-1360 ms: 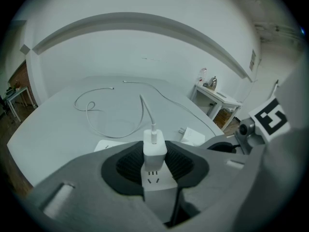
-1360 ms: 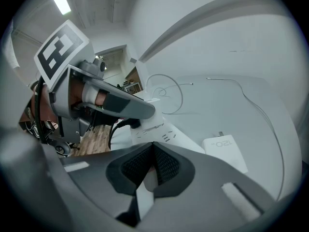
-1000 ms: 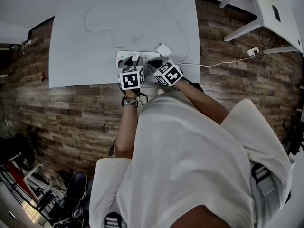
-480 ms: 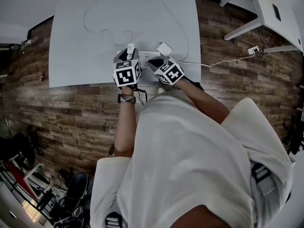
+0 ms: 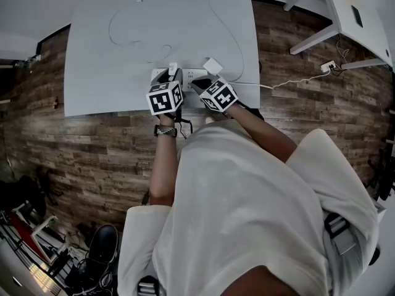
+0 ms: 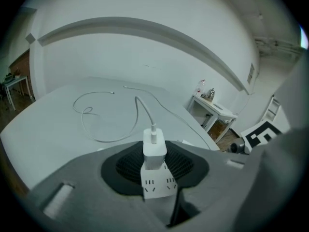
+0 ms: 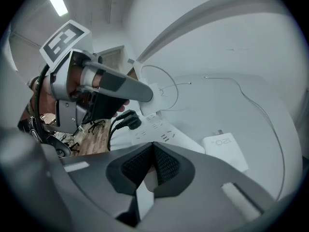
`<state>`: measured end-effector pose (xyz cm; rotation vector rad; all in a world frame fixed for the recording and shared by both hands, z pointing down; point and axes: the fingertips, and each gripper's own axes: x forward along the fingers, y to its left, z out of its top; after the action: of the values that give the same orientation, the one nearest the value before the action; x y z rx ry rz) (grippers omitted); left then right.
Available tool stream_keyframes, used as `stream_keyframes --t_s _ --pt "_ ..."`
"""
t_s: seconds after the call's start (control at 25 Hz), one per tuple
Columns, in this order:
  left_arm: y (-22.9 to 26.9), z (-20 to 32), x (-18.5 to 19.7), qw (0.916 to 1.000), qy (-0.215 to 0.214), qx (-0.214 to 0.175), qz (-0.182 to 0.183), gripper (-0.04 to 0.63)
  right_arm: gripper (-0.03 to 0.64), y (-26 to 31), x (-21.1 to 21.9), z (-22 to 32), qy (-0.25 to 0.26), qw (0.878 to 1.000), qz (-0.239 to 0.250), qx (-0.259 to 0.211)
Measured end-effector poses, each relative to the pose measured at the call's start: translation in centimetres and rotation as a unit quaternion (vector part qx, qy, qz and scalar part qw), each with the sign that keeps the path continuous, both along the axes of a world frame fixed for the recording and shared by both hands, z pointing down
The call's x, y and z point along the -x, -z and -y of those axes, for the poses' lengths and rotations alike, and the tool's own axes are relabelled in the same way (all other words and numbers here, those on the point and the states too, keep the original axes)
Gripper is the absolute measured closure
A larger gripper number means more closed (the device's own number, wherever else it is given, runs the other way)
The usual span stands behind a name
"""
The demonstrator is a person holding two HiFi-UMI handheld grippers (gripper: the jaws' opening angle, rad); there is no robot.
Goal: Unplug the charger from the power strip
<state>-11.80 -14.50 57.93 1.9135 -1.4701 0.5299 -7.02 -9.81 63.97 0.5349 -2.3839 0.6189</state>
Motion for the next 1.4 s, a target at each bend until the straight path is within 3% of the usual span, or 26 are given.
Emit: stream_keyframes --t_s 0.28,0.72,0.88,1.2,1.4 --pt "-0.9 -0.7 -0.8 0.9982 0.010 0.010 -0.058 0.456 0.615 0.1 -0.2 0.0 -0.017 1.000 0.015 0.013" --pt "-1.4 -0.5 -0.8 0.9938 0.023 0.012 -0.108 0.454 0.615 0.8 -2.4 1.1 -0.084 0.995 0.020 0.044" --pt "-1.5 -0.4 -0.3 0.9949 0.027 0.013 -0.097 0.451 0.615 1.2 -2.3 1.1 -0.086 0.995 0.024 0.046" --pt "-2.1 -0.8 1.4 0.9980 0.045 0.022 -0.038 0.410 0.615 2.4 -2.9 1.7 -0.100 0.994 0.035 0.038" --pt "-2.2 -1.7 2.4 0.9969 0.062 0.029 -0.039 0.388 0.615 3.0 -3.4 1.6 -0.113 0.992 0.039 0.037"
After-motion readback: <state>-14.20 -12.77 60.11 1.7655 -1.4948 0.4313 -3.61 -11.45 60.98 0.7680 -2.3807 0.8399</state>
